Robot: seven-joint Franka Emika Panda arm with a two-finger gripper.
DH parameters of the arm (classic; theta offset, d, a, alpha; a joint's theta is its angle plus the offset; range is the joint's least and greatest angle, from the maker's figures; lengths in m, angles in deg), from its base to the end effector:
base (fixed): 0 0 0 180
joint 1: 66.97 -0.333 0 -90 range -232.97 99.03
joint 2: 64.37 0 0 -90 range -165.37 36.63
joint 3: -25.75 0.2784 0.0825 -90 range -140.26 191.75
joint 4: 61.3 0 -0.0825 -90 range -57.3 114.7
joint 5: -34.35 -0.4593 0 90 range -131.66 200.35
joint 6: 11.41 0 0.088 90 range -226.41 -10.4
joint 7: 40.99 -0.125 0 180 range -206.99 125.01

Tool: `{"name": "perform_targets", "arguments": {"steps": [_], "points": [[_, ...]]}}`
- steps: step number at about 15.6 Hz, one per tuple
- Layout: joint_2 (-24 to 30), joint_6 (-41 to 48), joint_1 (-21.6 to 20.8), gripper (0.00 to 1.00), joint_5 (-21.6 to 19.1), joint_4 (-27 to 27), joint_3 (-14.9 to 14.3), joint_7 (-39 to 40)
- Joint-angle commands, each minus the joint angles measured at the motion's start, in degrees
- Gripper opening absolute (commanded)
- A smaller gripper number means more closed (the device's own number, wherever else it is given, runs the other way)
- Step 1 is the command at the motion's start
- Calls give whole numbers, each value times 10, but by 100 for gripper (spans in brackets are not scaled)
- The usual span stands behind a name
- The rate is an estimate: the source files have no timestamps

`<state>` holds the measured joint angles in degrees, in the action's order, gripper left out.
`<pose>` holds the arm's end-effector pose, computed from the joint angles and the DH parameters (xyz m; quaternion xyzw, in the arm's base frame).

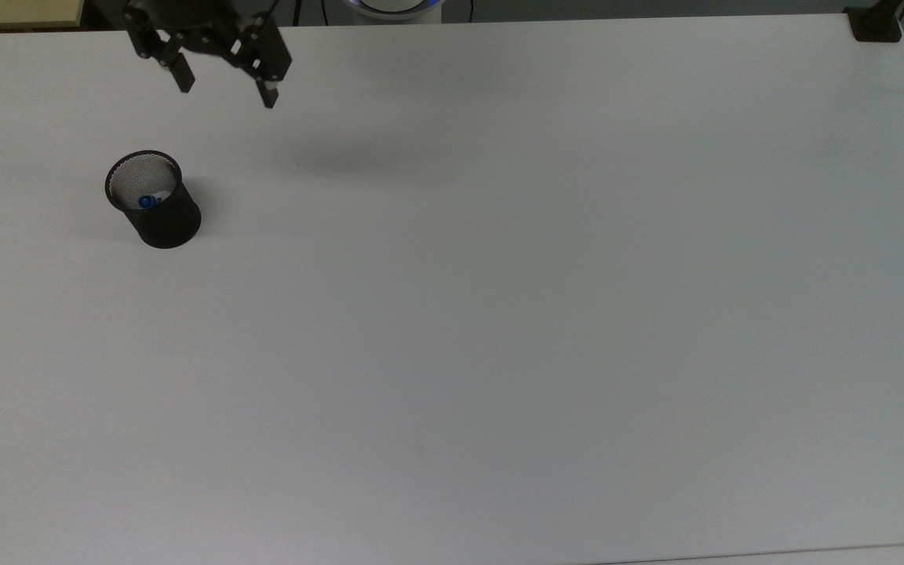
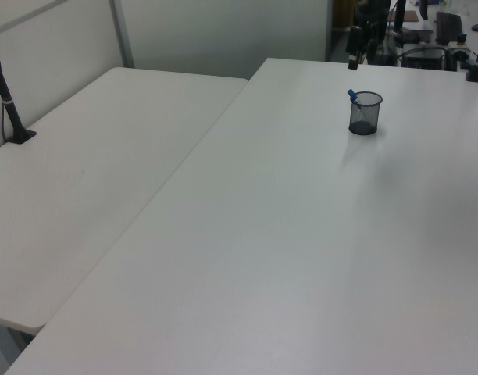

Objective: Insert the marker

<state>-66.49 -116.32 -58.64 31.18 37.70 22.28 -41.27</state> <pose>0.6428 -0.1284 0.4818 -0.9929 0.1113 -0.0355 0.0224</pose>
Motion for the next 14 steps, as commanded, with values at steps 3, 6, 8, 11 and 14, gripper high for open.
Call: {"name": "perform_targets", "arguments": {"steps": [3, 6, 8, 11, 14], "points": [[-5, 109, -60, 100, 44, -56, -8, -5], [-1, 112, -62, 100, 46, -57, -11, 2], [-2, 117, -62, 100, 46, -71, -13, -2], [3, 119, -59, 100, 44, -71, -14, -3], [1, 119, -59, 100, 44, -71, -14, -3]]}}
